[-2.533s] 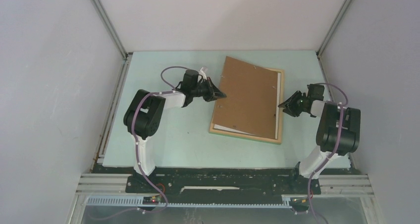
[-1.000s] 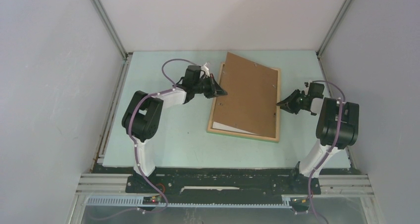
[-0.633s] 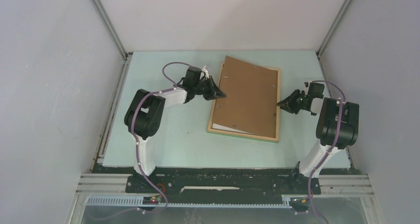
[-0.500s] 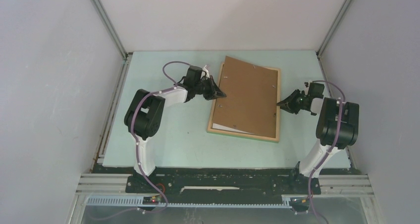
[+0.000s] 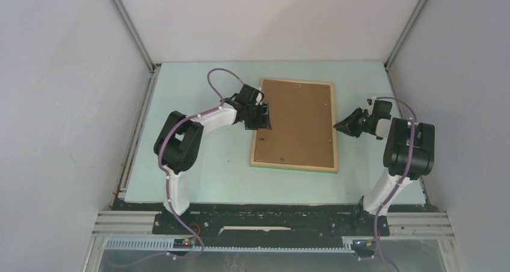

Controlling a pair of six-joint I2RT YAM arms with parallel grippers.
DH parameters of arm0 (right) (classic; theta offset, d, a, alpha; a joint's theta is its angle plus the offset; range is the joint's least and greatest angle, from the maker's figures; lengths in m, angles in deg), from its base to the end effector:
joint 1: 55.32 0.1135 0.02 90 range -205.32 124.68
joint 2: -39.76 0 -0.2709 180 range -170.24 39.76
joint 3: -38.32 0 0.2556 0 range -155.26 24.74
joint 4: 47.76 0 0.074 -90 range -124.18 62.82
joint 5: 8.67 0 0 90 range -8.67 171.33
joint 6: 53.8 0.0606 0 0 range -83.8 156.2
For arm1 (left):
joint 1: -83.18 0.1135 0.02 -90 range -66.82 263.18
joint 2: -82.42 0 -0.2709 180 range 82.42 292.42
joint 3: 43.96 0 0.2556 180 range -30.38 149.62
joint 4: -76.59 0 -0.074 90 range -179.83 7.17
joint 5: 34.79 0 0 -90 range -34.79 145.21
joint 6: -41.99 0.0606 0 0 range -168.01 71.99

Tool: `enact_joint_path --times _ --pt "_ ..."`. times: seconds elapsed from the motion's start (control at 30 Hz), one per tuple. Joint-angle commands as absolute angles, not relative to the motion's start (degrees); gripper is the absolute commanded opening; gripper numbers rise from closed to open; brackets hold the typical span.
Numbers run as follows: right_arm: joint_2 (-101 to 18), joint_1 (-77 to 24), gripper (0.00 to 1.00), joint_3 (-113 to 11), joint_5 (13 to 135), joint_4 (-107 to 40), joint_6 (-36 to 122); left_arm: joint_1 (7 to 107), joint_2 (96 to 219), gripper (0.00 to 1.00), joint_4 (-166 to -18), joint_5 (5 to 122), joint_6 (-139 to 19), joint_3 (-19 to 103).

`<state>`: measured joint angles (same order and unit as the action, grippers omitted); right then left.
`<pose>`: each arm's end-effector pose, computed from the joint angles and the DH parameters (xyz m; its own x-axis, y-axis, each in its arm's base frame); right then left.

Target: Put the photo into the frame

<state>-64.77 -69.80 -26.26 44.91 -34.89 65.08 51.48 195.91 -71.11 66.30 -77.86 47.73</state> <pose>0.3557 -0.0547 0.1138 -0.7461 0.5941 -0.3007 0.2446 0.6646 0.7061 0.3713 -0.2430 0.1589 -0.9022 -0.0169 -0.4310 0.1874 0.8846 -0.4270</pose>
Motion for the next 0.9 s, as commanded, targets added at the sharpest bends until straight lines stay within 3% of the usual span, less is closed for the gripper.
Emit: enact_joint_path --times 0.0,0.03,0.1,0.43,0.57,0.73,0.87 --pt "-65.67 -68.99 0.24 -26.94 43.19 -35.32 65.51 50.12 193.97 0.65 -65.85 59.9 -73.44 52.11" --pt "-65.69 -68.93 0.24 -26.94 43.19 -35.32 65.47 50.0 193.31 0.67 -65.61 59.27 -73.22 52.19" --pt "-65.72 -68.89 0.24 -26.93 43.16 -35.32 65.55 49.84 192.36 0.83 -64.52 57.53 -72.94 52.51" --pt "-65.59 -68.81 0.26 -26.94 43.51 -35.09 65.45 50.49 181.95 0.99 -62.59 57.83 -73.95 47.3" --pt "-65.36 -68.5 0.29 -26.94 43.79 -34.87 65.16 52.12 181.74 1.0 -61.74 60.34 -75.38 46.18" --pt "-65.18 -68.25 0.34 -26.94 44.27 -34.75 64.99 54.87 187.96 1.0 -57.6 72.77 -76.59 49.66" --pt "-64.78 -67.62 0.38 -26.94 45.0 -34.54 64.53 55.96 191.05 1.0 -51.06 71.99 -73.45 52.97"
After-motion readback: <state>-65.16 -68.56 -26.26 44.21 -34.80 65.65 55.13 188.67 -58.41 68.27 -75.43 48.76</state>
